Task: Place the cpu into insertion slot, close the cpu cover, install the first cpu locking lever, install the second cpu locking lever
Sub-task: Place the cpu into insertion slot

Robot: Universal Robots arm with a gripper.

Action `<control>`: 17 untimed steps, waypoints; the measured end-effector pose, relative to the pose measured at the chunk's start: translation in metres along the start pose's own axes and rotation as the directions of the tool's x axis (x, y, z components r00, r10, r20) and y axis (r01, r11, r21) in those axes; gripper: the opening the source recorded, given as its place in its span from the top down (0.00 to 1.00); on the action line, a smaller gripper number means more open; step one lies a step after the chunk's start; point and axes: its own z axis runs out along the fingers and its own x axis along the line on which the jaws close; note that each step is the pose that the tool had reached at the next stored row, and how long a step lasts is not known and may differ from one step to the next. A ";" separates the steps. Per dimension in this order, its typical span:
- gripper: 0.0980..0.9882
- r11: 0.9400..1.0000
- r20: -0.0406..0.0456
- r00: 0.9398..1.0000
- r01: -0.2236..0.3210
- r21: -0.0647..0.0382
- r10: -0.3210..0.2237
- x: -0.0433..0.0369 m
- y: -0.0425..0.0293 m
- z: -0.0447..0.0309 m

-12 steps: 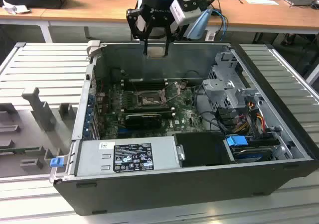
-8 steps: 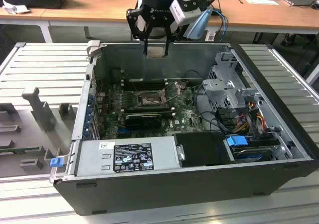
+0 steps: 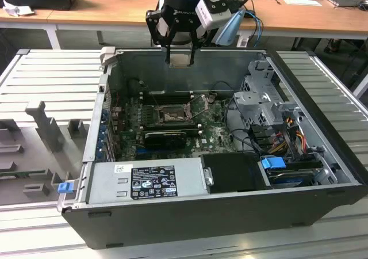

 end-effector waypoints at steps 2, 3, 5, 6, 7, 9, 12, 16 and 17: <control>0.52 1.000 0.000 1.000 0.000 0.000 0.000 0.0000 0.0000 0.0003; 0.52 1.000 0.000 1.000 0.000 0.000 0.000 0.0000 0.0000 0.0004; 0.52 1.000 0.000 1.000 -0.001 0.000 0.001 0.0000 0.0000 0.0006; 0.52 1.000 0.000 1.000 -0.005 0.000 0.005 0.0000 0.0000 0.0006; 0.52 1.000 0.001 1.000 -0.006 0.000 0.006 0.0000 0.0000 0.0006; 0.52 1.000 0.001 1.000 -0.011 0.000 0.011 0.0000 0.0000 0.0006; 0.52 1.000 0.002 1.000 -0.020 -0.001 0.020 0.0000 0.0000 0.0006; 0.52 1.000 0.003 1.000 -0.030 -0.001 0.030 0.0000 0.0000 0.0006; 0.52 0.999 0.003 0.999 -0.032 -0.001 0.032 0.0000 0.0000 0.0006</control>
